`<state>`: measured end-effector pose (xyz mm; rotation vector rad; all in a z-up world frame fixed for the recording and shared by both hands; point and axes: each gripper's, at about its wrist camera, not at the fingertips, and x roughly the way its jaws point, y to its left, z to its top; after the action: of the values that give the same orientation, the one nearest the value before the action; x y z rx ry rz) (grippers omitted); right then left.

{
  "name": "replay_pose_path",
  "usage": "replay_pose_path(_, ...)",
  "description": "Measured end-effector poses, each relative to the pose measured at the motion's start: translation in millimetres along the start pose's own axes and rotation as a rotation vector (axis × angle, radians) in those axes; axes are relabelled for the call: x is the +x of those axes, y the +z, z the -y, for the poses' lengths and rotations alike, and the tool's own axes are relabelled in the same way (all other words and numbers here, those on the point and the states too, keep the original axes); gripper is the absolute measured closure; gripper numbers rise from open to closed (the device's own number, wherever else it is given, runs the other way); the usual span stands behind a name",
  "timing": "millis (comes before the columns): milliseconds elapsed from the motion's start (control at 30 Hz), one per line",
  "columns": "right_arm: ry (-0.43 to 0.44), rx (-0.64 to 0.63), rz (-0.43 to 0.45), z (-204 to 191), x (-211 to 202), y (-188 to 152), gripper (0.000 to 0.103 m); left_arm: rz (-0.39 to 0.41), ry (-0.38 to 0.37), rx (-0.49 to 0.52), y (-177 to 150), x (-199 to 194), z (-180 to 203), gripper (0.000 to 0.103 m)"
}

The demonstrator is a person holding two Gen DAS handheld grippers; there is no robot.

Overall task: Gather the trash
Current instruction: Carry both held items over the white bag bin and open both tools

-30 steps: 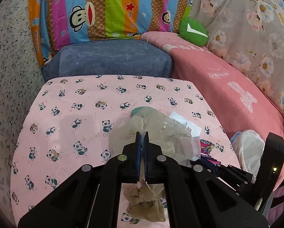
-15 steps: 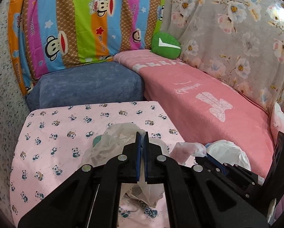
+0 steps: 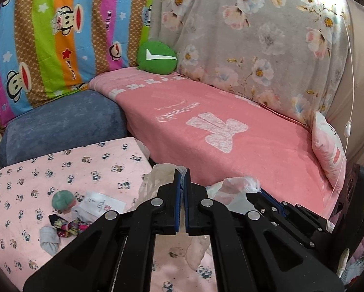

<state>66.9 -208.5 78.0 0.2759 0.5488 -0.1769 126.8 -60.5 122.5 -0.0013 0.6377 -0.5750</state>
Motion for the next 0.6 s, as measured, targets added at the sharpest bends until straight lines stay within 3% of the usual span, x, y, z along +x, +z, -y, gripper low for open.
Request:
replay_pose_path(267, -0.101, 0.08, -0.039, 69.1, 11.8, -13.7, 0.099, -0.06, -0.085, 0.045, -6.7, 48.8, 57.4, 0.101)
replay_pose_path(367, -0.129, 0.099, -0.058, 85.8, 16.2, -21.5, 0.093, -0.079, -0.109, 0.042, -11.8, 63.6, 69.9, 0.095)
replay_pose_path(400, -0.139, 0.105, -0.06, 89.9, 16.4, -23.5, 0.091, -0.082, -0.109, 0.036, -12.7, 67.0, 72.7, 0.089)
replay_pose_path(467, -0.154, 0.118, -0.069, 97.8, 18.1, -26.9, 0.085, -0.081, -0.089, 0.025, -13.8, 71.5, 76.4, 0.042)
replay_pose_path(600, -0.178, 0.134, -0.069, 107.8, 16.3, -32.5, 0.074, -0.062, -0.086, 0.028, -15.7, 72.3, 79.1, 0.039)
